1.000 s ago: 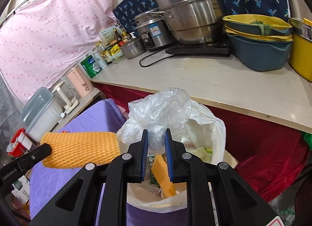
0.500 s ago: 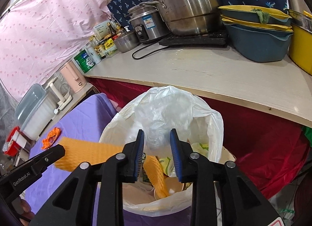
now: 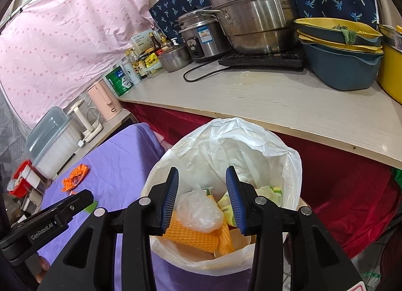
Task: Collect trash
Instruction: 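Open both tools to drop the foam sleeve and plastic bag into the bin, then move both open tools back over the table toward the last items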
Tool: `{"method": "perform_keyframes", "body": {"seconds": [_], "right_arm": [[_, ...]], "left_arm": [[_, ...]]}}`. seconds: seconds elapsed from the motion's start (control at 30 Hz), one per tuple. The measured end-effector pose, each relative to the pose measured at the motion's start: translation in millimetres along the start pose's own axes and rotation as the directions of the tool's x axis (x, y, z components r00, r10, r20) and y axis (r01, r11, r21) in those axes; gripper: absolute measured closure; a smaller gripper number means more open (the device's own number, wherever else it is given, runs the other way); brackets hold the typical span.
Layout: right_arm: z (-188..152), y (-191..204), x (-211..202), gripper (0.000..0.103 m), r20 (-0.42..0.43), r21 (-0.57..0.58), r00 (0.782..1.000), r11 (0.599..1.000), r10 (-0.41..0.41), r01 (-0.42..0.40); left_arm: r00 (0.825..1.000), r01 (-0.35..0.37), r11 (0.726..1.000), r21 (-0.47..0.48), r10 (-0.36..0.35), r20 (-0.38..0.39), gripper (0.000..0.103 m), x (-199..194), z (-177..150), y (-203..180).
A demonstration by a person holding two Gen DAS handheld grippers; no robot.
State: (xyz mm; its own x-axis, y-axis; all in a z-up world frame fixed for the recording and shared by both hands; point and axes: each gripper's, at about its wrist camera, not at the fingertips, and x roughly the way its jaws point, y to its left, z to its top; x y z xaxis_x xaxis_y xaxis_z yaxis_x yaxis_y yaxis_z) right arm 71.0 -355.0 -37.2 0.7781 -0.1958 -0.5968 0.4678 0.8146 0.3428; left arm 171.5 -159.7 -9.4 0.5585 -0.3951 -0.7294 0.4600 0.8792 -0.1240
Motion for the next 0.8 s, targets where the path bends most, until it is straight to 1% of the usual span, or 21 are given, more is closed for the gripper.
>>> {"method": "perform_keyframes", "body": {"seconds": [0.1,0.2,0.3,0.53,0.8], "right_arm": [[-2,10,-2,0.062,-0.003,-0.016,1.000,1.000,0.015,-0.015],[-6,22,-4,0.061,-0.009,-0.030,1.000,0.999,0.030,-0.030],[-11,36,-3,0.061,-0.019,-0.055,0.999,0.997,0.048,-0.049],[-27,72,5,0.061,-0.058,-0.098,0.994,0.991,0.091,-0.097],[-45,118,21,0.060,-0.107,-0.148,0.985,0.977,0.137,-0.152]], "left_arm": [[1.000,-0.010,1.000,-0.007,0.010,-0.001,0.060,-3,-2,7],[1.000,-0.023,1.000,-0.018,0.023,0.000,0.056,-6,-4,16],[0.999,-0.040,0.999,-0.035,0.040,0.004,0.054,-11,-6,28],[0.997,-0.080,0.993,-0.087,0.080,-0.005,0.054,-18,-13,66],[0.991,-0.133,0.980,-0.146,0.132,-0.016,0.054,-23,-20,115]]}}
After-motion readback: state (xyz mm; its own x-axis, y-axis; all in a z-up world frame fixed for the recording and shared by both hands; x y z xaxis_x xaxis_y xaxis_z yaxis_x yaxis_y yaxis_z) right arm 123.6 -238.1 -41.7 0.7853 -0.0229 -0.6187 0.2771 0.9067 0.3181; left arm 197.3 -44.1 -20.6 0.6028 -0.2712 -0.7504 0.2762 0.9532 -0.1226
